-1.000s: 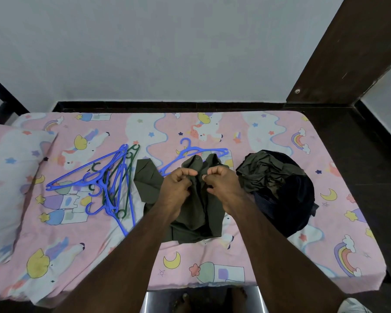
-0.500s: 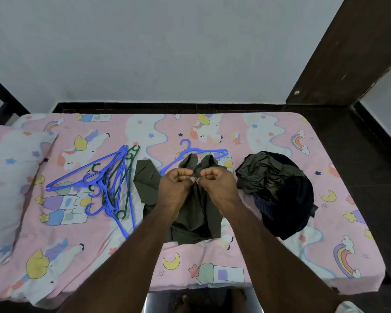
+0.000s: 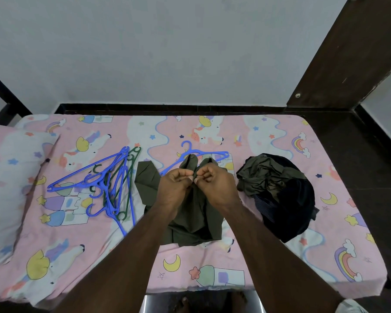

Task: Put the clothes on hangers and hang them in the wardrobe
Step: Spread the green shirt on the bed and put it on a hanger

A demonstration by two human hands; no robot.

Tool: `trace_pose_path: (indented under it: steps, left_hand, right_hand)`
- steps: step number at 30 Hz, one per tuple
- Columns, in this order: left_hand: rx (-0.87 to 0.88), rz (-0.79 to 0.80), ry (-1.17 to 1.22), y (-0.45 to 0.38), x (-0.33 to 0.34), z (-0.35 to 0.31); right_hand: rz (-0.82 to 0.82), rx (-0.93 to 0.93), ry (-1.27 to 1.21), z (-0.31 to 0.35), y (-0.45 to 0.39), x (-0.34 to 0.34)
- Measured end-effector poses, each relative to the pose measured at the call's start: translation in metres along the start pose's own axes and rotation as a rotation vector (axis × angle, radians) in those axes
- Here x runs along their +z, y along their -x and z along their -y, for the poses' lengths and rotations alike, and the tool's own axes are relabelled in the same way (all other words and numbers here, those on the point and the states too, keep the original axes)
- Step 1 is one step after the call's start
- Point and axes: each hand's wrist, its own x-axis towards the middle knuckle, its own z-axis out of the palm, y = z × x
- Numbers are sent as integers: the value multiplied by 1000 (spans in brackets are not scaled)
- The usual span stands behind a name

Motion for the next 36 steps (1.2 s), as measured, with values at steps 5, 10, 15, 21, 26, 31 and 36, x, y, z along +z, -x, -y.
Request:
trace_pose_path:
  steps: [5,10,15,21,26,31,36]
  left_hand:
    - [-28,37,55,4,0,-5]
    - [-21,-48,-48,0,0,-7]
    - [-36,-86,28,1,3,-8]
    - [-11,-57,-5,3,4,-9]
    - [-19,-38,49,4,9,-16]
    - [-10,15,182,2,16,-57]
    - [30,93,152,-16,6,-81]
  right_hand:
    - [-14,-40,-8,3,1,4]
    - [-9,-24,-29,2,5,7]
    - [-29,92,-128,2,4,5]
    - [9,393,-553,5,2,-1]
    - [-28,366,-589,7,-4,-7]
    - [110,136,-468,-11,10,-7]
    - [54,153,-434,-13,0,-10]
